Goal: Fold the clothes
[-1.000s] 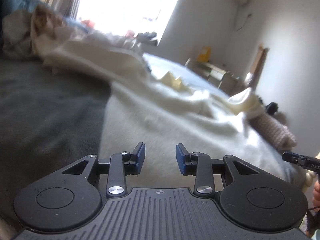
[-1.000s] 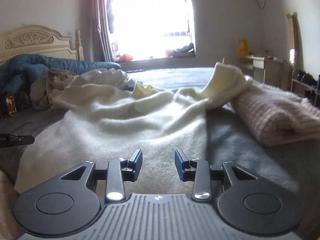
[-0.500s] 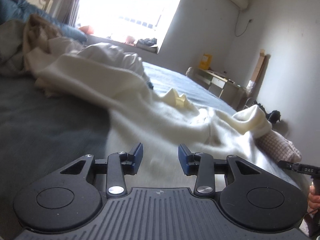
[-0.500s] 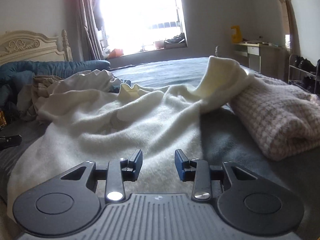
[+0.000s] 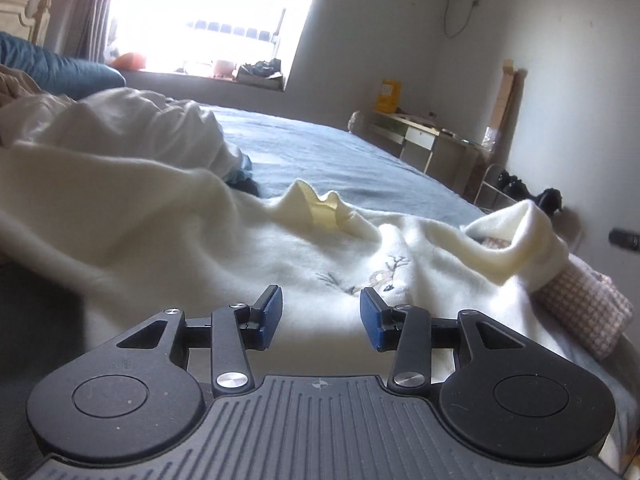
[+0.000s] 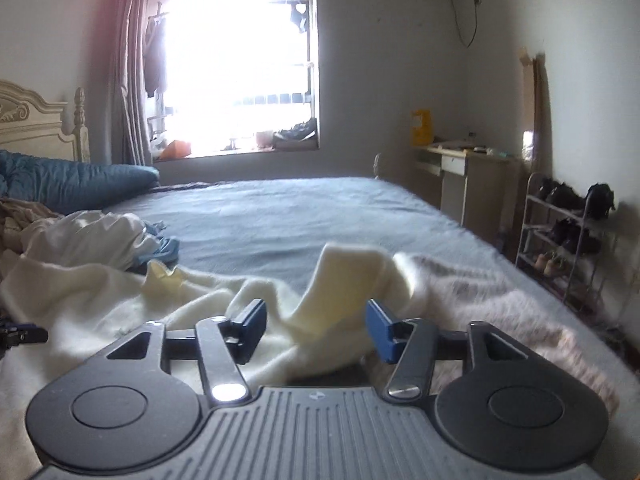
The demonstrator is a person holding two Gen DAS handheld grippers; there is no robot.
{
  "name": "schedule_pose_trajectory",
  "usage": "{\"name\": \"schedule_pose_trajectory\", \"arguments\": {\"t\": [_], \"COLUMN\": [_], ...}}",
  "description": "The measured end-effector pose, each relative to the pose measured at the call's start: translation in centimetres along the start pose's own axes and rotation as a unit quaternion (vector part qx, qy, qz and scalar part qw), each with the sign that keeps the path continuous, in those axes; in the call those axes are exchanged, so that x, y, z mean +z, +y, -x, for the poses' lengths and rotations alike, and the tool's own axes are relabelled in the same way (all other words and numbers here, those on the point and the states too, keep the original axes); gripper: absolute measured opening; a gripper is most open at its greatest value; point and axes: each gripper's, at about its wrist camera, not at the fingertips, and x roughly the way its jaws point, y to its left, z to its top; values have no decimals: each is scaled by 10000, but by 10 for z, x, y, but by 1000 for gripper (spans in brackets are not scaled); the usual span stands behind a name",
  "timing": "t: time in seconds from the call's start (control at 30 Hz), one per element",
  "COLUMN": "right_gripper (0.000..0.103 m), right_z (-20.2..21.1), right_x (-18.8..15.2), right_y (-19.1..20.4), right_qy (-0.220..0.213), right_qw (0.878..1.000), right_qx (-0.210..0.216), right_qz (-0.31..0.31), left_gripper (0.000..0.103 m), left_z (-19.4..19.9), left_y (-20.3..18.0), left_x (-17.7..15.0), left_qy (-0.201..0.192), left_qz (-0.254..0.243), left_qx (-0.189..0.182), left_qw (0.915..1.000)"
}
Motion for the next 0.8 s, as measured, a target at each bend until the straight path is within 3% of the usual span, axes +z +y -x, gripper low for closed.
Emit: {"name": "schedule_pose_trajectory", "arguments": {"t": [0.13, 0.27, 0.37, 0.47, 0.5, 0.63, 0.8], "right_gripper": [66, 66, 66, 65, 64, 59, 55], "right_z": [-30, -58, -93, -135, -149, -206, -255], "right_x": [35, 52, 52, 45, 43, 33, 21], "right_y": [-28, -4, 41, 87, 100, 143, 173], "right_qy": [68, 309, 644, 951, 1033, 1376, 1584], "right_qw": [9986, 9967, 9910, 9816, 9785, 9634, 9463], "right_qx": [-22, 662, 1175, 1514, 1554, 1657, 1779], "right_qz": [-515, -368, 66, 664, 885, 1598, 2185], "left_gripper": [43, 43, 43, 50, 55, 60, 61], "left_z": [-22, -33, -44, -65, -75, -122, -186], "left_y": [0, 15, 24, 26, 25, 15, 7], "left_x": [8, 22, 37, 53, 59, 78, 85], "left_qy": [57, 36, 41, 152, 214, 361, 771], "left_qz": [-13, -25, -282, -799, -995, -1634, -1730], "left_qx": [49, 257, 375, 228, 136, -137, -195], "left_qw": [10000, 9997, 9989, 9964, 9947, 9858, 9817]}}
